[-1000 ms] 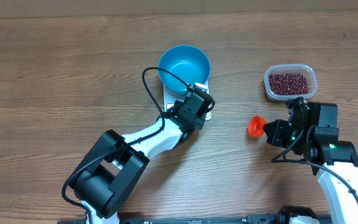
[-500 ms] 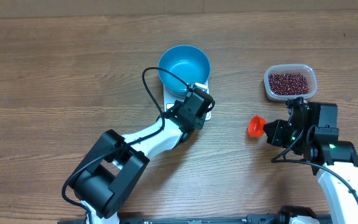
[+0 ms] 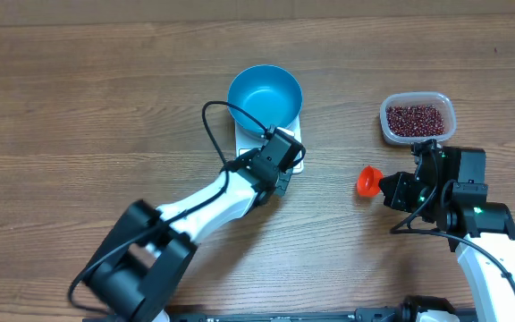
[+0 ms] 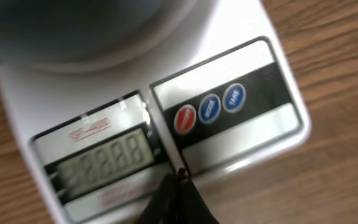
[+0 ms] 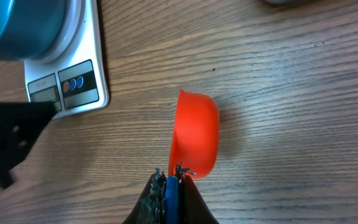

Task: Scoop item into bowl and weigh 150g on scale
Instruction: 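Pull the left gripper back from the scale toward the front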

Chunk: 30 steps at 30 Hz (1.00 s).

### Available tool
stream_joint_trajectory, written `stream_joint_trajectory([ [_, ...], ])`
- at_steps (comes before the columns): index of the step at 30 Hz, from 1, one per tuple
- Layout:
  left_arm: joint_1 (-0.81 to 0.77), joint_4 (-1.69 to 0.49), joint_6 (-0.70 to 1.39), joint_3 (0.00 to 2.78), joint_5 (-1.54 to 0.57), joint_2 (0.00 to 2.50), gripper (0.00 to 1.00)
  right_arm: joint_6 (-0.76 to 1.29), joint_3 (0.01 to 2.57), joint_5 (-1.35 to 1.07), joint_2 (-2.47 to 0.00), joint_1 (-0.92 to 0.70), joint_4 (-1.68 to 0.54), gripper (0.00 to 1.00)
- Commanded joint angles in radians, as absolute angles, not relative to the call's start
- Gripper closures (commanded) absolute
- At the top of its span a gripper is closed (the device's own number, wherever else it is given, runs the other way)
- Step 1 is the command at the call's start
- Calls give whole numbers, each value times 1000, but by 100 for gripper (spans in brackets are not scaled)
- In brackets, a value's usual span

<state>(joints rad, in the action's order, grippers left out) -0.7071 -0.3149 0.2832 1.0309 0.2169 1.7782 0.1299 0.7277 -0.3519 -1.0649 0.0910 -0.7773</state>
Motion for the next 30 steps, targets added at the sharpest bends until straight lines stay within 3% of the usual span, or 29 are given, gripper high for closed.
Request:
stream_joint_trajectory([
  [1, -708, -348, 269, 1031, 189, 1645, 96, 123, 759, -360, -1049, 96, -768, 96],
  [3, -708, -387, 269, 1031, 172, 1591, 96, 123, 759, -360, -1049, 96, -768, 96],
  [4, -708, -407, 269, 1031, 163, 1565, 86, 123, 759, -360, -1049, 96, -768, 96],
  [5, -708, -432, 269, 1031, 157, 1534, 68, 123, 759, -360, -1049, 96, -768, 96],
  [6, -708, -451, 269, 1031, 154, 1510, 0, 123, 759, -360, -1049, 96, -768, 96],
  [17, -706, -696, 269, 1031, 168, 1237, 0, 123, 759, -360, -1049, 96, -773, 96],
  [30, -705, -767, 243, 1010, 245, 1050, 0, 123, 759, -360, -1049, 96, -769, 96],
])
